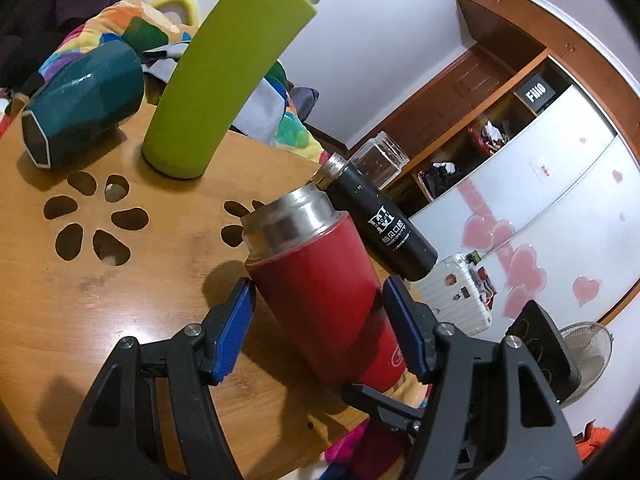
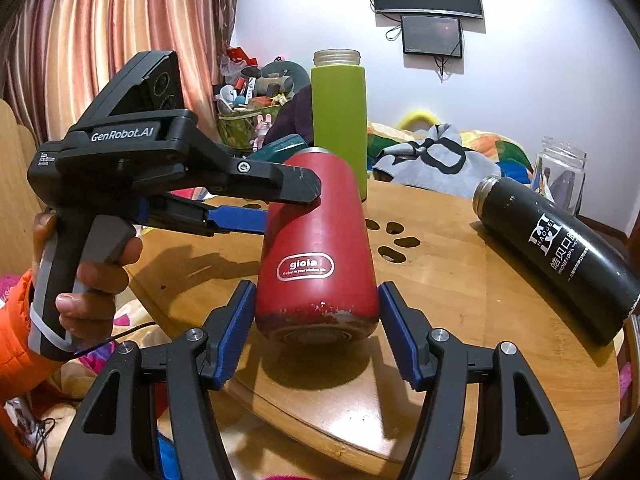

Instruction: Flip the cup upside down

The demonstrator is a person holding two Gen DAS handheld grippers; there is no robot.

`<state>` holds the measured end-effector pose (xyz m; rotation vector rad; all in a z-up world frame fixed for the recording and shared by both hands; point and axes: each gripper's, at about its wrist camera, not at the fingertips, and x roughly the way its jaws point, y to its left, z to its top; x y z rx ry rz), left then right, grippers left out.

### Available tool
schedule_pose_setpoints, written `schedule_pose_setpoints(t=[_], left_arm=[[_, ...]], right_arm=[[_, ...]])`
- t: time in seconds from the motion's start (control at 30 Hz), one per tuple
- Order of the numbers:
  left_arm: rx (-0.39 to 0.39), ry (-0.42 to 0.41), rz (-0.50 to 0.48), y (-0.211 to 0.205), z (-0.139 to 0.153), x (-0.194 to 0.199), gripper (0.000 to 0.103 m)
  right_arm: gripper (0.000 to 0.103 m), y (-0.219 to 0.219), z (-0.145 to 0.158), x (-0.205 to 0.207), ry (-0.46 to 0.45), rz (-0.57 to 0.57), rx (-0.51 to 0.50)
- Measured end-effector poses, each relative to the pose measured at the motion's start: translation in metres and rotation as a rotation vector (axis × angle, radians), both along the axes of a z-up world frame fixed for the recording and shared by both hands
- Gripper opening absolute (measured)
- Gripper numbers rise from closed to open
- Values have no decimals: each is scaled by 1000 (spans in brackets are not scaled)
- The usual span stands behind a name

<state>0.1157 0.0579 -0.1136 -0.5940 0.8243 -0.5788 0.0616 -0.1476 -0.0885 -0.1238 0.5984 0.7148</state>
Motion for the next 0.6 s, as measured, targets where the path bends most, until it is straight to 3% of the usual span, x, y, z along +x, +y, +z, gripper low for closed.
schedule_pose_setpoints(t=[0.1, 0.27, 0.4, 0.6], left_arm=[[-25, 25, 5, 6, -4, 3, 66], [28, 34, 23, 3, -8, 2, 74], [35, 42, 28, 1, -5, 4, 75], [156, -28, 28, -13, 7, -5, 75]], right_arm=[[59, 0, 0, 2, 6, -1, 3], [59, 0, -1, 3, 10, -3, 10], [59, -1, -2, 6, 14, -7, 16], [59, 0, -2, 7, 12, -8, 15]])
